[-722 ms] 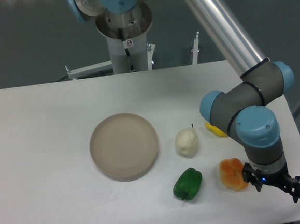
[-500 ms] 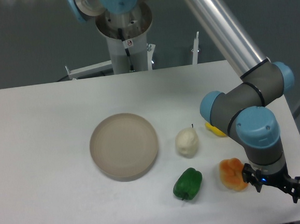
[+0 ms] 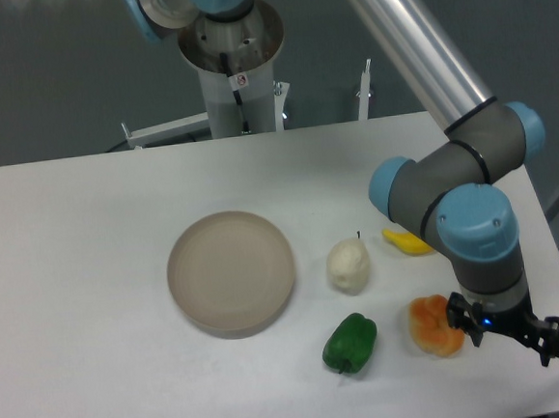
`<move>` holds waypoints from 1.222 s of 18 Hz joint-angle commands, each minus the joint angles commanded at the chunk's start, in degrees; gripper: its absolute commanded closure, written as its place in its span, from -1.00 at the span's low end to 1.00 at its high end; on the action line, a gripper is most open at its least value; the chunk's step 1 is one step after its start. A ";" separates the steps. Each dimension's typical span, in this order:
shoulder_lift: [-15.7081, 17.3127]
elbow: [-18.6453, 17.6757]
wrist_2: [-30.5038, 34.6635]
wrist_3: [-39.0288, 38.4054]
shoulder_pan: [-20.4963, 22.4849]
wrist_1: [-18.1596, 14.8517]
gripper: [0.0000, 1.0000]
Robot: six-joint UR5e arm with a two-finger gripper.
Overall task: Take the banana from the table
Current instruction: 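Raise the gripper from the orange pepper and move toward the yellow banana, then position the open gripper above the banana's stem end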
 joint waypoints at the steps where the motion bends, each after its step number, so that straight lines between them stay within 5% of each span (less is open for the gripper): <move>1: 1.23 -0.96 0.00 0.09 1.05 -2.37 -1.00; 13: 9.93 -9.84 -1.67 12.72 9.75 -17.24 -1.00; 17: 12.57 -13.88 -2.11 20.03 13.27 -17.33 -1.00; 22: 13.02 -18.10 -2.29 20.31 14.24 -16.46 -1.00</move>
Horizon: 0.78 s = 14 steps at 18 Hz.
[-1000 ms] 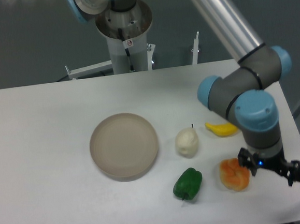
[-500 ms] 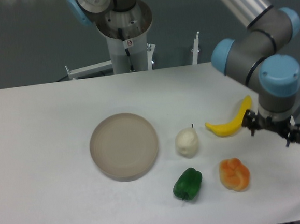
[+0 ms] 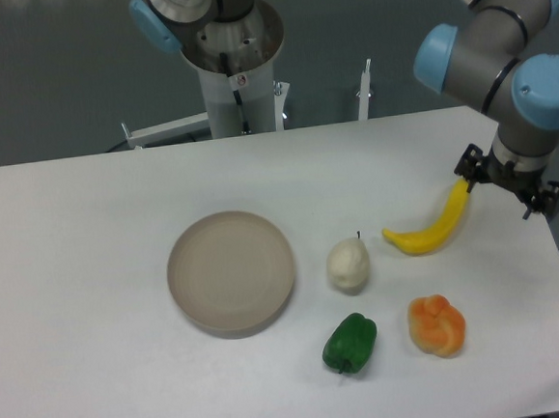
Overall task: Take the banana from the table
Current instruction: 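Position the open gripper above the banana's stem end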
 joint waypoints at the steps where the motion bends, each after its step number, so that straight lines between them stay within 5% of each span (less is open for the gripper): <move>1: -0.09 -0.27 -0.09 -0.61 -0.17 0.26 -1.00; 4: -0.35 -1.32 -0.44 -2.81 -0.18 1.14 -1.00; 8: -1.32 -3.96 -3.25 -2.73 0.09 7.02 -1.00; 14: -2.29 -7.83 -3.78 -2.29 0.61 11.34 -1.00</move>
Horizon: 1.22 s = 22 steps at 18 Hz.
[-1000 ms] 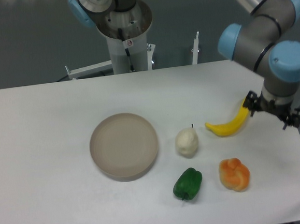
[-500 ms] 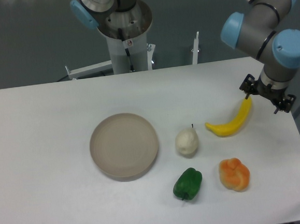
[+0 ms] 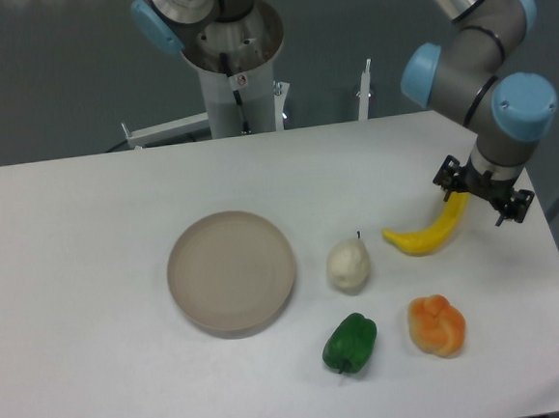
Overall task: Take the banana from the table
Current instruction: 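Position the open gripper above the banana's stem end, then lower the gripper onto the banana and close on it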
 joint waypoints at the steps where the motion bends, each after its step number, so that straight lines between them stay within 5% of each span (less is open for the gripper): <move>1: 0.00 -0.53 -0.09 -0.26 0.09 0.09 -1.00; 13: -0.97 -3.61 0.00 -1.14 -0.17 4.48 -0.95; 16: -0.97 -3.08 0.00 -0.79 0.00 4.48 -0.34; 22: -0.88 -2.91 -0.09 -0.26 0.09 4.31 0.29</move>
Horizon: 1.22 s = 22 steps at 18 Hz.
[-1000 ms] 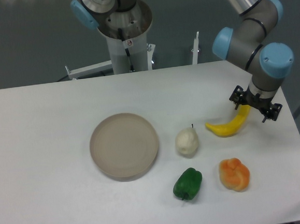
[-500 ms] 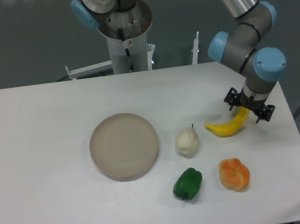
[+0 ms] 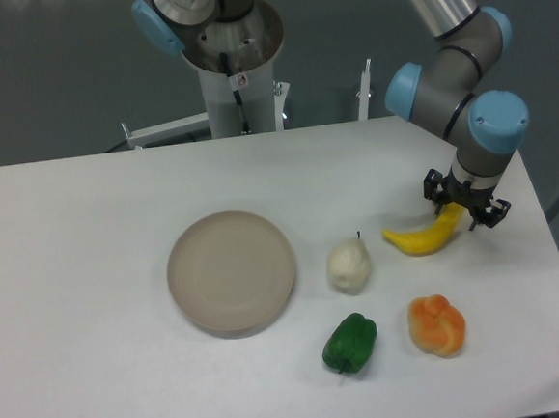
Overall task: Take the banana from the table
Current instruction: 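Lower the gripper onto the banana and close on it, then lift the grasped banana up off the table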
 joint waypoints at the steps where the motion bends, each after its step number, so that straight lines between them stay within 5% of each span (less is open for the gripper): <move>1: 0.00 0.00 0.00 -0.09 0.00 0.00 0.35; 10: 0.88 2.37 0.17 -0.70 -0.26 -0.96 0.37; 16: 1.85 11.06 0.35 -3.77 -4.13 -8.43 0.37; 22: 1.93 17.04 -0.09 -4.74 -6.85 -9.23 0.37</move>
